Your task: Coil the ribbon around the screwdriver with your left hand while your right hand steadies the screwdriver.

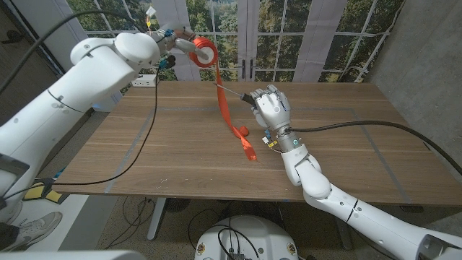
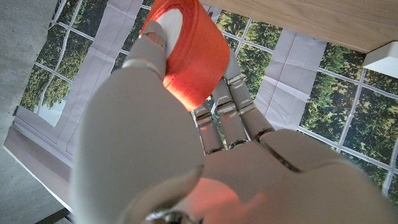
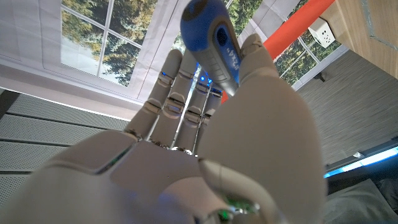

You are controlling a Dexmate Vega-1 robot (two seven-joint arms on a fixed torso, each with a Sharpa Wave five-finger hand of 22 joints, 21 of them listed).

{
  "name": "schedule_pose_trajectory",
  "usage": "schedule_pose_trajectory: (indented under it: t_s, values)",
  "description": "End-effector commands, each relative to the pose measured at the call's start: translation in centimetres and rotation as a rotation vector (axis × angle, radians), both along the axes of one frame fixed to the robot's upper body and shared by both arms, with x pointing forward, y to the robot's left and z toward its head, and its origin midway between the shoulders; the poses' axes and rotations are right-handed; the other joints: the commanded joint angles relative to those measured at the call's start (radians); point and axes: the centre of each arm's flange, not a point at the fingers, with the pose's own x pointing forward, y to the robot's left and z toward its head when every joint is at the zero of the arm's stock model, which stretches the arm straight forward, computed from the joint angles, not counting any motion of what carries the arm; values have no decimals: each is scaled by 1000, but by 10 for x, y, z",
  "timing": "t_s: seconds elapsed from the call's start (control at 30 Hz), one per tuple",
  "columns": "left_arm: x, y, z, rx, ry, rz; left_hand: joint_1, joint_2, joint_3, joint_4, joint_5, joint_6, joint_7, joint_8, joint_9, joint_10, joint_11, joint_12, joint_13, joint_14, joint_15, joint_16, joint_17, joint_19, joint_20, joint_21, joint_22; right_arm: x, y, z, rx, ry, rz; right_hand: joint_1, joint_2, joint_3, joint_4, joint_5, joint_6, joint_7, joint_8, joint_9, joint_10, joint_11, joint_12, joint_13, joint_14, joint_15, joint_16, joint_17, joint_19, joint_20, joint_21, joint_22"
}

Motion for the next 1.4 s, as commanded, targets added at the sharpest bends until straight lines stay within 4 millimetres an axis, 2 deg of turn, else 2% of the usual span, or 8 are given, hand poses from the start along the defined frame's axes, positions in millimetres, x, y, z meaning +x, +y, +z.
schedule_pose_trajectory:
  t_s: [0.03, 0.33, 0.6, 0.73, 0.97, 1.27, 1.4]
  values:
    - [-16, -25, 25, 36, 59, 32, 132, 124, 5, 2, 10, 140, 68, 32, 21, 53, -47, -4, 208, 237, -274, 33, 319, -2, -11, 12, -4, 9, 9, 13, -42, -25, 17, 154, 156, 0, 7, 4, 113, -105, 0, 4, 35, -28, 1, 86, 79, -125, -5, 5, -6, -150, 7, -1]
    - [-3, -20, 15, -64, 280, -87, 139, 126, 9, 2, 14, 133, 81, 19, 22, 51, -37, -9, 215, 249, -274, 20, 316, 1, -4, 30, -18, 20, 13, 17, -87, -26, -20, 155, 156, -3, 8, 4, 115, -107, -2, 3, 37, -30, -2, 87, 80, -125, -8, 7, -10, -149, 16, -5]
    - [-1, -9, -2, -145, 317, -146, 150, 136, 17, 2, 19, 115, 101, 3, 26, 32, -14, -11, 238, 270, -273, 5, 311, -6, -3, 46, -35, 36, 20, 25, -100, 28, -64, 156, 156, -6, 9, 5, 117, -107, -3, 2, 40, -33, -5, 87, 83, -125, -11, 11, -13, -149, 25, -9]
    - [-8, -10, -5, -134, 302, -101, 151, 136, 18, 2, 20, 114, 103, 0, 27, 32, -14, -11, 243, 274, -274, -3, 308, -9, -7, 52, -42, 43, 25, 31, -97, 59, -90, 157, 155, -8, 9, 5, 117, -107, -4, 2, 41, -30, -7, 87, 85, -125, -12, 12, -15, -149, 30, -12]
    - [-24, -4, -10, -130, 297, -83, 154, 133, 20, 2, 21, 118, 106, -4, 30, 35, -10, -14, 247, 283, -273, -12, 308, -16, -8, 59, -54, 55, 20, 39, -59, 99, -96, 157, 156, -10, 9, 6, 119, -107, -7, 1, 44, -27, -10, 87, 87, -125, -15, 15, -17, -149, 38, -15]
    - [-37, 8, -27, -137, 346, -158, 153, 133, 21, 4, 23, 118, 106, -11, 33, 35, -12, -19, 251, 292, -273, -23, 312, -26, -5, 69, -72, 71, 17, 50, -24, 147, -134, 159, 156, -13, 10, 7, 119, -105, -10, 0, 48, -25, -14, 86, 91, -125, -17, 18, -21, -148, 49, -20]
    - [-47, 15, -32, -138, 314, -158, 153, 133, 21, 4, 23, 117, 106, -13, 36, 36, -15, -20, 252, 293, -273, -27, 314, -29, -6, 73, -78, 78, 15, 58, 0, 160, -163, 160, 157, -14, 10, 7, 119, -105, -11, -1, 51, -22, -14, 88, 94, -125, -17, 20, -21, -148, 54, -22]
